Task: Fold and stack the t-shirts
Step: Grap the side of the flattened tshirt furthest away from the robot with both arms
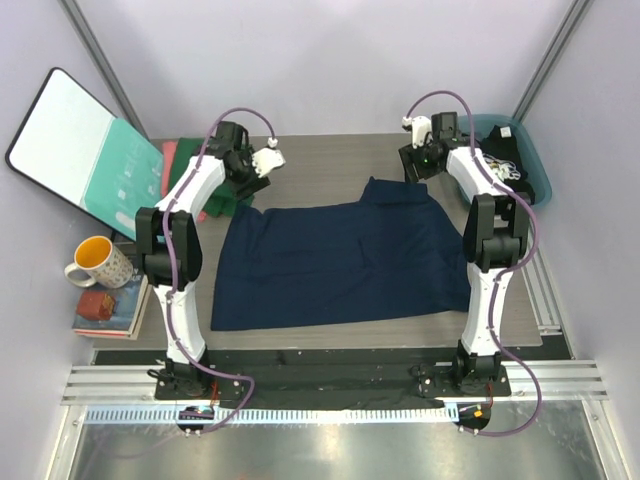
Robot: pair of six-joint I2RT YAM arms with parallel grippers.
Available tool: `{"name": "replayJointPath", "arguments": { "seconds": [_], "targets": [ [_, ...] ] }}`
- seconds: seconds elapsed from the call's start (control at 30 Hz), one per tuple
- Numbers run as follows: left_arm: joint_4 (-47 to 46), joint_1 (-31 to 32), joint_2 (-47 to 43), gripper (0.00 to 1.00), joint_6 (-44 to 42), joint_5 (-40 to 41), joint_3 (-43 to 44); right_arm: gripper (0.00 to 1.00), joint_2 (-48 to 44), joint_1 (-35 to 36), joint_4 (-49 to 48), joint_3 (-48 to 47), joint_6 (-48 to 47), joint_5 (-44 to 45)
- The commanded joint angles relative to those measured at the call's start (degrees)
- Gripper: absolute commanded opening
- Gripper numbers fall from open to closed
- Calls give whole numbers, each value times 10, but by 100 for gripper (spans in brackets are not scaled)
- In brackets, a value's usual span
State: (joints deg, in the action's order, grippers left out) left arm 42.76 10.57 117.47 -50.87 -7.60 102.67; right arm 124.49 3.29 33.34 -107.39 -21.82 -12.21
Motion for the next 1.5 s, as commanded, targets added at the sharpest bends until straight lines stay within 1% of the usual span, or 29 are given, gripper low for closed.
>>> {"name": "replayJointPath", "arguments": {
  "seconds": [0.0, 0.03, 0.07, 0.17, 0.3, 0.4, 0.47, 0.63, 0.67, 0.83, 1.03, 1.3, 1.47],
  "targets": [
    [64, -4, 19, 62, -80, -30, 10, 64, 33, -4, -11, -42, 5, 14],
    [66, -5, 25, 60, -97, -32, 5, 64, 43, -5, -12, -52, 3, 15],
    [79, -5, 28, 58, -139, -33, 1, 64, 46, -4, -12, -55, 4, 15],
    [86, -5, 45, 56, -199, -32, -3, 64, 58, -5, -12, -69, 2, 17],
    [89, -5, 68, 54, -263, -7, 3, 64, 65, -6, -7, -79, -1, 22],
    [88, -7, 94, 52, -283, 3, 24, 64, 72, -9, 1, -91, -2, 24],
    [96, -8, 113, 52, -290, 12, 44, 64, 74, -10, 6, -98, -2, 25],
    [84, -12, 133, 52, -315, 27, 57, 63, 84, -14, 17, -114, -8, 26],
    [86, -13, 136, 50, -317, 30, 64, 63, 86, -14, 22, -117, -9, 28],
    [128, -14, 139, 50, -322, 21, 96, 62, 98, -17, 34, -142, -13, 29],
    [151, -14, 111, 50, -332, 17, 86, 62, 110, -17, 41, -162, -12, 26],
    [152, -15, 122, 50, -339, 47, 89, 61, 141, -17, 42, -182, -12, 18],
    [145, -14, 129, 39, -336, 50, 90, 61, 160, -17, 41, -188, -13, 24]
  ]
}}
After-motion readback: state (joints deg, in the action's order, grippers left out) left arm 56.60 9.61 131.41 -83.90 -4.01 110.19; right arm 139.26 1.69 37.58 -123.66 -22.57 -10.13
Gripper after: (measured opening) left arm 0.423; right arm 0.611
